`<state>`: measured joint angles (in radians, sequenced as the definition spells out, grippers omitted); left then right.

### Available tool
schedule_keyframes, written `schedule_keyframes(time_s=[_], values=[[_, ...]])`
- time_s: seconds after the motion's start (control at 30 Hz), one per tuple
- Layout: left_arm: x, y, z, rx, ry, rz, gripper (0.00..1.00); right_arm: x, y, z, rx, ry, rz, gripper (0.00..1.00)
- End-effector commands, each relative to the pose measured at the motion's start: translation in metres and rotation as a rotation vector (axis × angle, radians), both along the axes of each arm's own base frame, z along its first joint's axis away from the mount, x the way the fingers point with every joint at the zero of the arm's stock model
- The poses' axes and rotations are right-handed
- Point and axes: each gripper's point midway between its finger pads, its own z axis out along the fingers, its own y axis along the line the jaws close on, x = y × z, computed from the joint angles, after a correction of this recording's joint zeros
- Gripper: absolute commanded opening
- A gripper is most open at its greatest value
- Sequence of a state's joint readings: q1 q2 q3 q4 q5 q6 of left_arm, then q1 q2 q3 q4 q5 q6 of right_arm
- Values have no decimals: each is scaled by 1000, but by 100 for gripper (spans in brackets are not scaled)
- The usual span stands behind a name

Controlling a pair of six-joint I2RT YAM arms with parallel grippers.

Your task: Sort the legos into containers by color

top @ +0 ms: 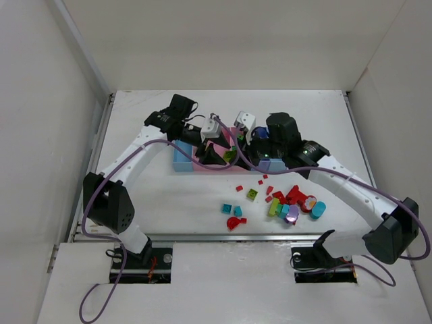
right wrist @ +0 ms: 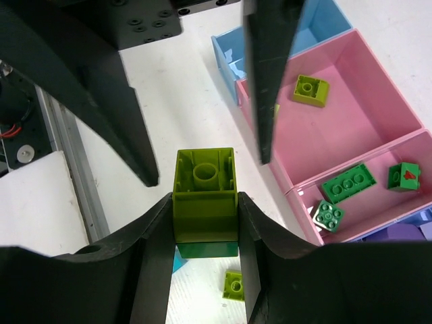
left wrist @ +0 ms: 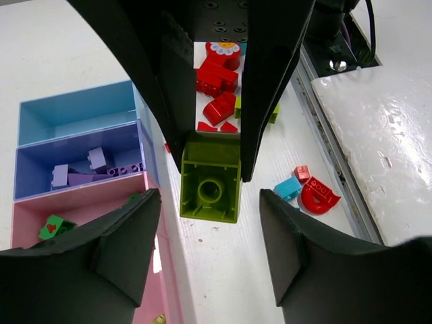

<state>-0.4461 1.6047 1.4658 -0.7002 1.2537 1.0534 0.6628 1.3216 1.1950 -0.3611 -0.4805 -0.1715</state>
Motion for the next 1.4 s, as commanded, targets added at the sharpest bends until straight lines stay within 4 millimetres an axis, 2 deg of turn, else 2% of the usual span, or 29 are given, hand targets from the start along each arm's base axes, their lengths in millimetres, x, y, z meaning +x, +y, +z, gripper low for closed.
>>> schedule_keyframes(time_s=[0.0,0.1,0.13,0.23,0.3,0.43,0.47,0.5,0.57,0.6,0.63,0.8,0.9,0.97,1.0,1.03,1.07,1.1,1.17,1.2,1.3,1.33,1.37], values=[[-6,-3,18,-31,-35,-27,56,-2,11,28,46,-70,42,0],[-9,-5,18,-29,-27,-34,41,-3,12,32,55,-75,50,0],[-9,-5,18,-29,-27,-34,27,-3,12,32,55,-75,50,0],[-12,-7,16,-17,-10,-32,14,-2,13,29,49,-68,50,0],[-13,-7,13,-13,-2,-31,0,-1,14,31,56,-76,50,0],[-12,-6,12,-3,3,-23,0,-5,15,30,56,-76,59,0],[-12,-6,12,-1,11,-20,0,-4,14,30,53,-79,50,7],[-12,-6,12,-1,12,-20,0,-3,14,25,41,-65,50,28],[-11,-5,11,8,18,-11,0,-3,10,19,16,-49,29,43],[-11,-5,11,8,18,-11,0,-2,11,15,10,-42,29,58],[-11,-5,11,8,18,-11,0,-1,9,12,-2,-37,17,62],[-11,-2,10,9,20,-2,0,-3,4,-10,-39,-3,6,65],[-9,1,7,13,29,7,0,-3,2,-7,-36,-12,-2,66],[-9,1,7,13,29,7,0,-4,1,-11,-43,-4,-2,66],[-11,0,8,6,33,1,0,-3,0,-16,-55,0,-13,58],[-11,0,8,6,33,1,0,-3,0,-16,-55,0,-13,58],[-8,3,8,5,33,10,0,1,-1,-14,-43,-2,-26,38],[-9,3,11,1,25,10,0,2,0,-12,-33,-3,-30,26],[-9,3,11,1,25,10,0,8,-3,-13,-28,-5,-58,9],[-10,5,15,-13,54,11,0,10,-4,-14,-33,-8,-69,9],[2,12,19,-34,102,53,0,12,-12,-22,-56,12,-90,0],[5,13,21,-41,117,64,0,10,-11,-22,-53,15,-82,0],[9,15,23,-43,131,83,0,16,-18,-27,-59,24,-106,0]])
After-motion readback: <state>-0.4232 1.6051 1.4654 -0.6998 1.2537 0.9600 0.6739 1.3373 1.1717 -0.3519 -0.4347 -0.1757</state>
